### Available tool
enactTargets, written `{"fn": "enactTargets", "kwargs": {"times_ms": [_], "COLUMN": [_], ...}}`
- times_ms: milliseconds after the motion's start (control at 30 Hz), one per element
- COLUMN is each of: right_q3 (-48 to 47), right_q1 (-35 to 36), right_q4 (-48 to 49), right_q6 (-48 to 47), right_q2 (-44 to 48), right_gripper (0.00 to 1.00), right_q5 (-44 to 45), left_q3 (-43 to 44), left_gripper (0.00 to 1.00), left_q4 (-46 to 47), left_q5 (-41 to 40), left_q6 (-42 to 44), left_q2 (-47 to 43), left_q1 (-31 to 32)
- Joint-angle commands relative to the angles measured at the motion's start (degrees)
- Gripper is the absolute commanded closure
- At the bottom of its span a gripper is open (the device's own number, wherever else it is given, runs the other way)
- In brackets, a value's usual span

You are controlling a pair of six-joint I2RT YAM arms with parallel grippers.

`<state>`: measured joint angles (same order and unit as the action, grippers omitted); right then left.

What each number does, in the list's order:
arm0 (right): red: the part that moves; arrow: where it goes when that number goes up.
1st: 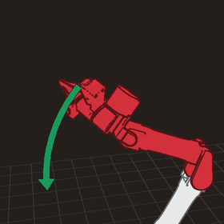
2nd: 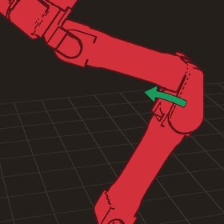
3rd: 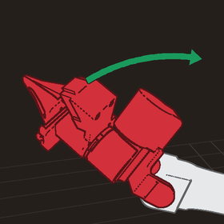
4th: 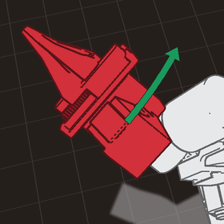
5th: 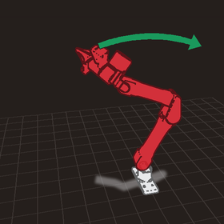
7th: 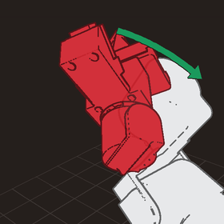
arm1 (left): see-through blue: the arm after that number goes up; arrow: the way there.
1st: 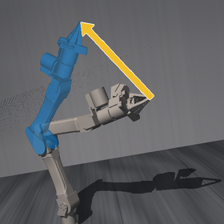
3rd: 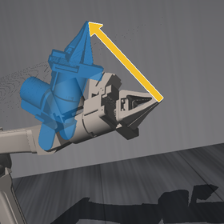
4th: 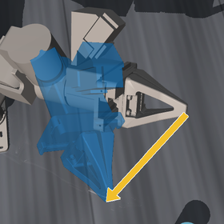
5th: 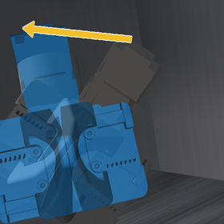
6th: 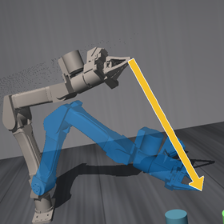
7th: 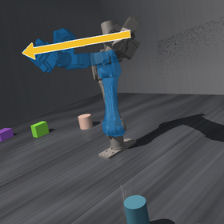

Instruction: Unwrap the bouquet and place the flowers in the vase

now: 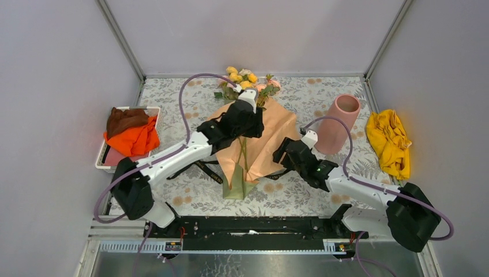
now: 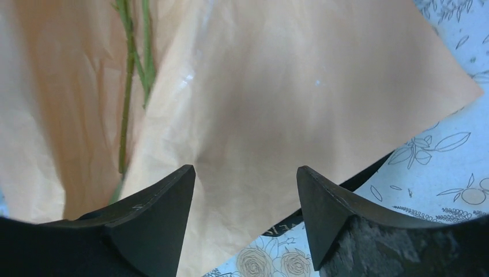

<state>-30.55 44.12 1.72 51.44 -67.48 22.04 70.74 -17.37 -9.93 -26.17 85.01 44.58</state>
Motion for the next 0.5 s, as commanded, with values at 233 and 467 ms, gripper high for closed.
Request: {"fn": "enactTargets", "kwargs": {"times_ms": [233,467], "right_q3": [-8.41,-14.92], "right_q1": [-0.43,-0.41], "right_q4": [-7.96,-12.42], "right_q6": [-6.99,-11.42], "right_q2": [10.08,10.69], "right_gripper": [0.27,0.27], "right_q5": [6.32,5.84], "left_q3": [3.22,2.10], "left_gripper": [0.50,0.51], "left_q4": [-5.60,-10.69], "left_q5": [-9.51,-17.28], "left_q6": [-4.43,-7.64], "left_q2": [12.04,13.67], "left_q1": [0.82,-0.17]}}
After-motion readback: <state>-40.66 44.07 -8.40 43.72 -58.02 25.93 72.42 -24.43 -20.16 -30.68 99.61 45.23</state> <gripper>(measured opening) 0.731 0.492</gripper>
